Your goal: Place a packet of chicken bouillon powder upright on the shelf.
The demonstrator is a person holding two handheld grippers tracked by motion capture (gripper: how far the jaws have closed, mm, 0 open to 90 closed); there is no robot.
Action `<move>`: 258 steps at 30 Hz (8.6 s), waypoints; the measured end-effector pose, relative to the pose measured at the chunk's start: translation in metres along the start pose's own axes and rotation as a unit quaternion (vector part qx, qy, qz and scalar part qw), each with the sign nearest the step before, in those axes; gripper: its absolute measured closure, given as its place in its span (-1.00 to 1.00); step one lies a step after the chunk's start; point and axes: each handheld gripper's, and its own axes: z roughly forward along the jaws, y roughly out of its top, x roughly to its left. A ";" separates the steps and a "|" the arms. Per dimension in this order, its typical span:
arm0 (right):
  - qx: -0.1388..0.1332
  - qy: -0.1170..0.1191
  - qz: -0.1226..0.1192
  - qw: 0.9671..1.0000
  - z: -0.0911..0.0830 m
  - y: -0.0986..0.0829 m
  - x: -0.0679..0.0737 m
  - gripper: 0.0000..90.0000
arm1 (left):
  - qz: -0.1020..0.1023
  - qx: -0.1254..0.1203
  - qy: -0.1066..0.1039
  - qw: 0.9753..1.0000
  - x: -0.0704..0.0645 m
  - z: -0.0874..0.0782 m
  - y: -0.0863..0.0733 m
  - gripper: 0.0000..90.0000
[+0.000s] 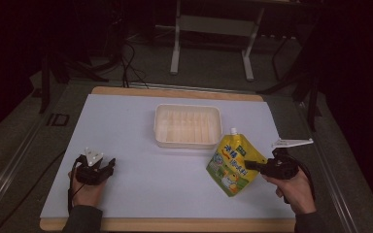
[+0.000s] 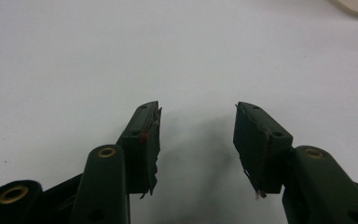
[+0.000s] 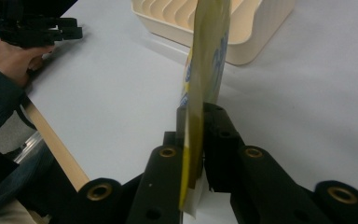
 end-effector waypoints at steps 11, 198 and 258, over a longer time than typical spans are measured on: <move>0.004 0.016 0.033 0.999 0.003 0.005 0.010 1.00 | 0.001 0.000 0.001 1.000 0.000 0.000 0.000 0.12; -0.270 -0.053 -0.023 0.961 0.095 0.109 0.048 1.00 | -0.012 -0.012 0.002 1.000 0.002 -0.002 -0.001 0.08; -0.301 -0.124 -0.006 0.945 0.139 0.125 0.047 1.00 | -0.017 -0.015 0.000 1.000 0.003 -0.003 -0.001 0.08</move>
